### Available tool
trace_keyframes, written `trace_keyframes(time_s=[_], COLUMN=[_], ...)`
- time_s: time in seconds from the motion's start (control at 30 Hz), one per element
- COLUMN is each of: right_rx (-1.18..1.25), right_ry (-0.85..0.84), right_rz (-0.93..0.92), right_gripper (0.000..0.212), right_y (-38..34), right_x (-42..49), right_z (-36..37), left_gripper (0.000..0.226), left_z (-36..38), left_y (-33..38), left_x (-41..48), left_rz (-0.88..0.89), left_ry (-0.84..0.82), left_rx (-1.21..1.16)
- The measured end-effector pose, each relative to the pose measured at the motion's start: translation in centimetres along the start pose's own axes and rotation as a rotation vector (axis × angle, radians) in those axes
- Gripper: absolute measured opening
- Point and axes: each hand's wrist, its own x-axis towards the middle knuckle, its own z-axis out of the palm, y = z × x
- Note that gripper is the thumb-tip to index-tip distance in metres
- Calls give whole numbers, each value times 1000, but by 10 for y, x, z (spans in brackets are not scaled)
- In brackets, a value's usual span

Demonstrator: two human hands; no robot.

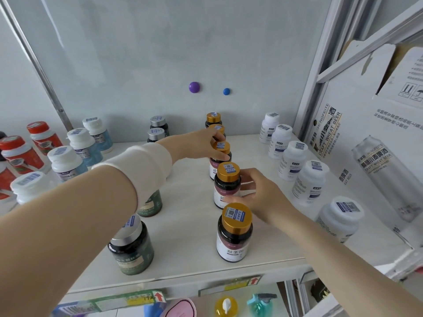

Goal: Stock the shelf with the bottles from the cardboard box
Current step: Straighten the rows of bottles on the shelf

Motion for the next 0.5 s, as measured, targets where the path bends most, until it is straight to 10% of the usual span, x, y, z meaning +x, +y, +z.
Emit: trace_keyframes(time_s=[0.23, 0.5], right_rx=[-120, -868], right_ry=[73, -62], right_rz=[-133, -369], right_gripper=[54, 53], right_y=[-34, -99], right_x=[3, 28], right_z=[-34, -10], left_gripper=[51, 43], left_z=[-36, -81], left_y=[2, -38], left_x=[-44, -104], left_rz=[12, -115], left_ry=[112, 154], left_rx=[176, 806])
